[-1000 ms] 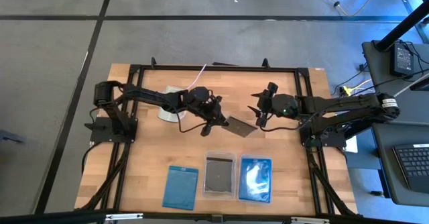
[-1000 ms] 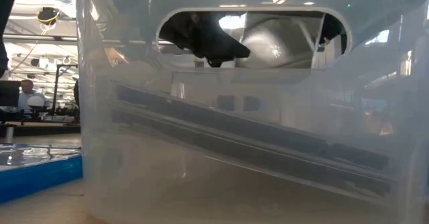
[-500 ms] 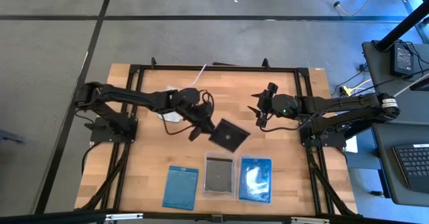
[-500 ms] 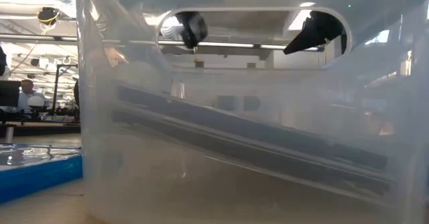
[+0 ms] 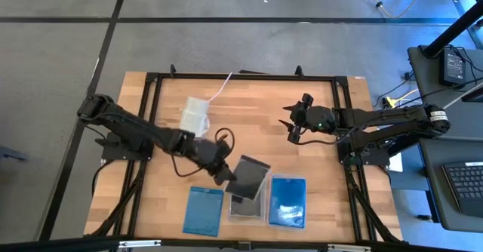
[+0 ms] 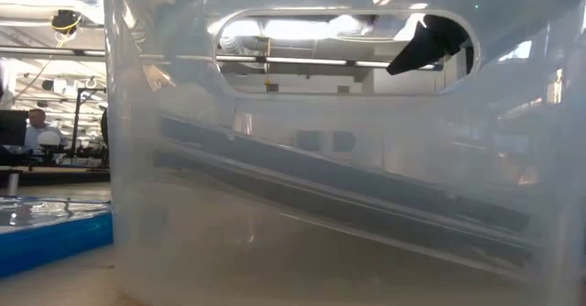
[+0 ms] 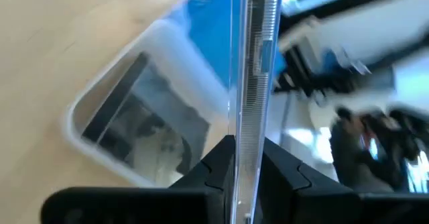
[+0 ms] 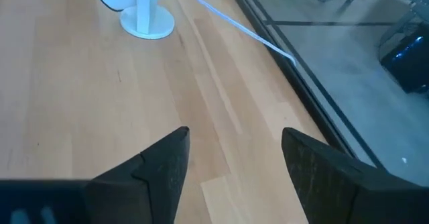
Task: Pick & place jewel cases by type
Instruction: Put the black cd case into the left transparent bin, then put the blue cd case into the right transparent bin
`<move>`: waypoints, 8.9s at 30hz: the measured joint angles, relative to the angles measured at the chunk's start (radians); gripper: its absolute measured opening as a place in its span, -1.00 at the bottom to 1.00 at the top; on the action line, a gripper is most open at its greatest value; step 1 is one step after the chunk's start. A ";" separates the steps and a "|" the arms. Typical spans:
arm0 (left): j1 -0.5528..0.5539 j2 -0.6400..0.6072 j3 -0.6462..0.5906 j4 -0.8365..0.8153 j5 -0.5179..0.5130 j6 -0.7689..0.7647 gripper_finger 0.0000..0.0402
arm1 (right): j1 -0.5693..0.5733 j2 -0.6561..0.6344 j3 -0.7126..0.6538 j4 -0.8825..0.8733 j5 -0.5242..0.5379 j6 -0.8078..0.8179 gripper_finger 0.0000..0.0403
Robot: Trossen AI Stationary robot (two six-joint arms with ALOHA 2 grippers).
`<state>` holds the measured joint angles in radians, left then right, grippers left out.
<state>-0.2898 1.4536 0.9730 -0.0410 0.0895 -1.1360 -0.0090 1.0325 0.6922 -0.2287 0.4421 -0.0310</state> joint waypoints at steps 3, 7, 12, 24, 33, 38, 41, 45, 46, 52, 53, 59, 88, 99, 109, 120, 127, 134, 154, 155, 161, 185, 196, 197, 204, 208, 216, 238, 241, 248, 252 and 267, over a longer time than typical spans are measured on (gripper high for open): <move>-0.080 0.000 0.000 -0.057 -0.158 -0.154 -0.78 | 0.000 0.000 0.000 0.000 -0.029 0.002 0.19; -0.166 0.008 0.000 -0.056 -0.310 -0.312 -0.83 | 0.000 0.000 0.000 -0.001 -0.054 0.002 0.19; -0.233 0.066 0.000 -0.025 -0.389 -0.452 -0.80 | 0.000 0.000 0.000 -0.002 -0.054 0.002 0.19; -0.228 0.211 0.000 0.150 -0.306 -0.544 -0.81 | 0.000 0.000 0.000 -0.004 -0.054 0.010 0.19; -0.213 0.236 0.000 0.147 -0.286 -0.492 -0.72 | 0.000 0.000 0.000 -0.060 -0.054 0.054 0.19; -0.210 0.236 0.000 0.150 -0.287 -0.492 -0.71 | 0.000 0.000 0.000 -0.062 -0.054 0.053 0.19; -0.210 0.236 0.000 0.150 -0.269 -0.482 -0.71 | 0.000 0.000 0.000 -0.062 -0.054 0.053 0.19; -0.209 0.236 0.000 0.150 -0.242 -0.489 -0.71 | 0.000 0.000 0.000 -0.062 -0.054 0.052 0.19; -0.209 0.236 0.000 0.150 -0.243 -0.489 -0.71 | 0.000 0.000 0.000 -0.062 -0.054 0.051 0.19; -0.191 0.236 0.000 0.150 -0.252 -0.475 -0.59 | 0.000 0.000 0.000 -0.062 -0.054 0.050 0.19; -0.187 0.236 0.000 0.150 -0.252 -0.475 -0.54 | 0.000 0.000 0.000 -0.062 -0.054 0.050 0.19; -0.172 0.236 0.000 0.150 -0.145 -0.438 -0.22 | 0.000 0.000 0.000 -0.062 -0.054 0.049 0.19; -0.387 0.225 0.000 -0.130 0.032 -0.614 0.01 | 0.000 0.023 -0.001 -0.065 -0.051 0.027 0.19; -0.372 0.225 0.000 -0.416 -0.184 -0.479 -0.02 | 0.000 0.086 -0.001 -0.045 -0.051 0.021 0.19; -0.289 0.268 0.005 -0.488 -0.140 -0.320 -0.18 | 0.000 0.153 -0.001 0.018 -0.038 -0.034 0.19; -0.126 0.307 0.004 -0.518 -0.287 -0.191 -0.38 | -0.009 0.160 -0.001 0.031 0.034 -0.081 0.19; 0.014 0.308 0.000 -0.516 -0.408 0.021 -0.53 | -0.073 0.160 -0.001 0.026 -0.056 0.051 0.19; 0.166 0.312 -0.003 -0.490 -0.521 0.194 -0.63 | -0.154 0.172 -0.001 0.027 -0.186 0.077 0.19; 0.349 0.228 0.037 -0.350 -0.236 0.678 -0.68 | -0.199 0.507 0.000 0.314 -0.495 0.142 0.19; 0.343 0.214 0.037 -0.391 -0.207 0.645 -0.69 | -0.194 0.522 0.000 0.338 -0.519 0.130 0.19; 0.285 0.158 0.028 -0.552 -0.183 0.459 -0.73 | -0.170 0.614 0.000 0.526 -0.550 0.056 0.19; 0.107 0.164 -0.016 -0.698 -0.235 0.283 -0.30 | -0.098 0.827 0.033 0.770 -0.554 -0.057 0.19; 0.055 0.164 -0.016 -0.701 -0.198 0.147 0.06 | -0.099 0.847 0.043 0.758 -0.575 -0.057 0.19; 0.050 0.164 -0.016 -0.699 -0.190 0.137 0.07 | -0.099 0.847 0.043 0.758 -0.575 -0.057 0.19; 0.042 0.179 -0.015 -0.671 -0.234 -0.026 0.08 | -0.098 0.847 0.043 0.756 -0.636 -0.059 0.19; 0.052 0.210 -0.015 -0.664 -0.239 -0.112 0.05 | -0.095 0.847 0.043 0.741 -0.654 -0.084 0.19; 0.103 0.269 -0.011 -0.615 -0.197 -0.130 0.03 | -0.068 0.847 0.043 0.730 -0.654 -0.127 0.19; 0.234 0.280 -0.021 -0.330 -0.192 0.021 -0.03 | -0.053 0.841 0.044 0.605 -0.540 -0.076 0.19; 0.234 0.280 -0.021 -0.326 -0.185 0.021 -0.04 | -0.053 0.842 0.043 0.603 -0.540 -0.077 0.19; 0.234 0.278 -0.021 -0.321 -0.202 -0.017 -0.06 | -0.052 0.843 0.043 0.588 -0.516 -0.079 0.19; 0.234 0.258 -0.021 -0.320 -0.217 -0.022 -0.07 | -0.053 0.841 0.045 0.552 -0.509 -0.087 0.19; 0.230 0.162 -0.018 -0.327 -0.327 -0.002 -0.08 | -0.053 0.840 0.044 0.540 -0.497 -0.091 0.19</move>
<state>-0.0601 1.6160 0.9548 -0.3685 -0.2373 -1.1381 -0.0616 1.8729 0.7362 0.3114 -0.0546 -0.1218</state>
